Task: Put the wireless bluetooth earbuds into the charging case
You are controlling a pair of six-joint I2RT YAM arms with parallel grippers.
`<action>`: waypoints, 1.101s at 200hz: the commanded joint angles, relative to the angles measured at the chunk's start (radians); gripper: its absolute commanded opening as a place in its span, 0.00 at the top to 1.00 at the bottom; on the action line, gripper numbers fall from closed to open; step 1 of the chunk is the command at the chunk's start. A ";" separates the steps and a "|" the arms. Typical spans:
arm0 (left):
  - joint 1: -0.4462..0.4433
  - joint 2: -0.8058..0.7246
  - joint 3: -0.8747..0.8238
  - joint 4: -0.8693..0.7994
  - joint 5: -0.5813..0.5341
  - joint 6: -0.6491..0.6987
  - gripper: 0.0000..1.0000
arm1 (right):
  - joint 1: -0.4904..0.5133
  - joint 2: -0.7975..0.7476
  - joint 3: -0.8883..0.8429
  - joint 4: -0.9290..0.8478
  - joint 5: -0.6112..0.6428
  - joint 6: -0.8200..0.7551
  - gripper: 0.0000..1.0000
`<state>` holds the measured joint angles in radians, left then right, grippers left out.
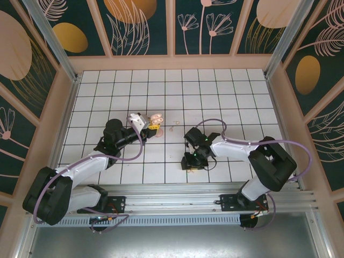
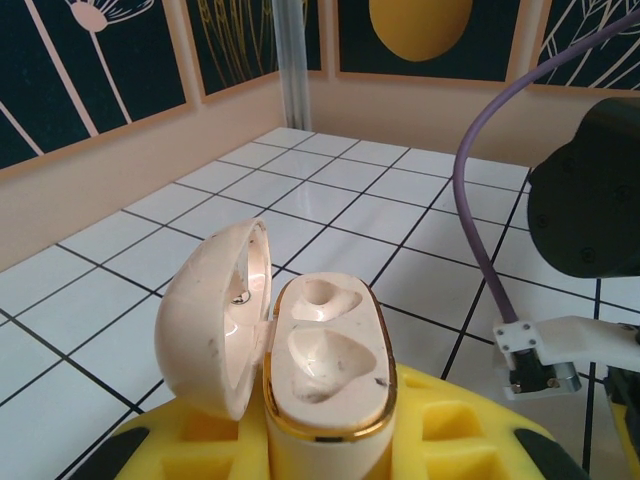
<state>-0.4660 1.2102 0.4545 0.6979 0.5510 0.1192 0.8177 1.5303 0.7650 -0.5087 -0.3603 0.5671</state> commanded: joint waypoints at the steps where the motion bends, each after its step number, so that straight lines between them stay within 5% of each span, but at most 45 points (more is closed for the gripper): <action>1: -0.002 -0.020 0.029 0.006 0.000 0.007 0.81 | 0.022 -0.041 -0.009 -0.045 0.004 0.027 0.60; 77: -0.001 -0.023 0.029 0.005 -0.001 0.005 0.81 | 0.047 -0.025 0.129 -0.217 0.185 -0.064 0.62; 220: -0.002 -0.025 0.031 -0.001 -0.008 0.007 0.81 | 0.164 0.167 0.225 -0.271 0.298 -0.147 0.64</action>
<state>-0.4660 1.2102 0.4545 0.6949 0.5472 0.1192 0.9657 1.6733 0.9600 -0.7300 -0.1123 0.4446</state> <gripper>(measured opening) 0.213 0.365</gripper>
